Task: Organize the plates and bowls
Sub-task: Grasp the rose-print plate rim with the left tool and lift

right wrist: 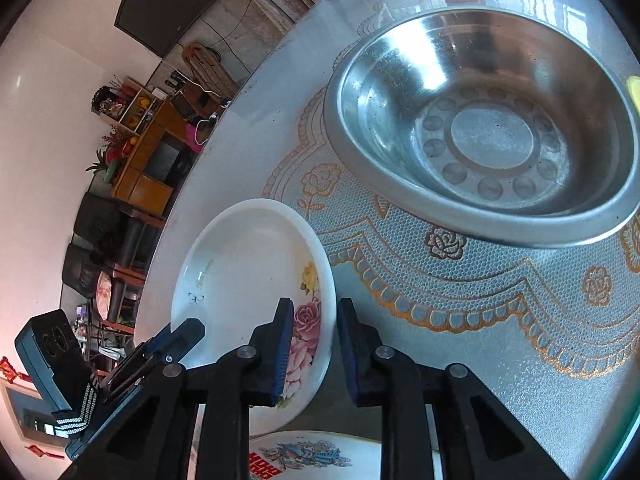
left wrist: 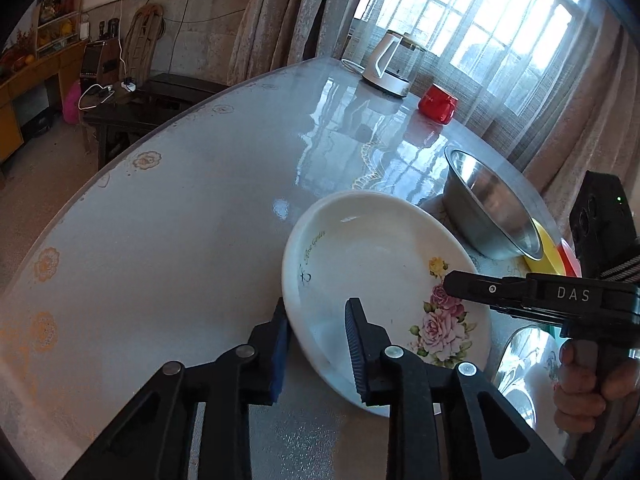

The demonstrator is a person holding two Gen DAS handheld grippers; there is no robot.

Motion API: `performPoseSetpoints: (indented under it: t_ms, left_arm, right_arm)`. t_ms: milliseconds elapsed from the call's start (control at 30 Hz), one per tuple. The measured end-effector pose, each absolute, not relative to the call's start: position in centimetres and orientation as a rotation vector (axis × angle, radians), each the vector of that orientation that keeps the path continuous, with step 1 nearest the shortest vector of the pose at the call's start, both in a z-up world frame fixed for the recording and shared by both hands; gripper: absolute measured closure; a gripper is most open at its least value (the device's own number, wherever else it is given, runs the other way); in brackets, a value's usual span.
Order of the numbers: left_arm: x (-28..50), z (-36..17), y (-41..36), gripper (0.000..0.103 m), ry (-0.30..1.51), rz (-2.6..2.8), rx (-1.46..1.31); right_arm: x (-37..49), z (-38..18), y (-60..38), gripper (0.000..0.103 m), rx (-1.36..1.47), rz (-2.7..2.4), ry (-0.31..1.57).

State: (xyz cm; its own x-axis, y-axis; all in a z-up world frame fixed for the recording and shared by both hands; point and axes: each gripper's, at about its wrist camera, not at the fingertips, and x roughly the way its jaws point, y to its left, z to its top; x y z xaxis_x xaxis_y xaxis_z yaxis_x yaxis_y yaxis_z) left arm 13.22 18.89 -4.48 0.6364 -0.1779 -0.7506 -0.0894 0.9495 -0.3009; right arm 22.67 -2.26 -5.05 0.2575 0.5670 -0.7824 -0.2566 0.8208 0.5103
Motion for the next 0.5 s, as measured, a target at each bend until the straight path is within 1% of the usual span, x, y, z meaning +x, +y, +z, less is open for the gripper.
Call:
performPoseSetpoints:
  t_ms: [300, 500]
  left_arm:
    - [13.0, -2.7, 18.6, 0.076, 0.827, -0.061, -0.311]
    - [11.8, -0.9, 17.8, 0.076, 0.785, -0.091, -0.29]
  right_arm:
    - [22.3, -3.4, -2.2, 0.082, 0.278, 0.573, 1.109]
    - [20.9, -2.0, -3.8, 0.082, 0.316, 0.592, 1.051]
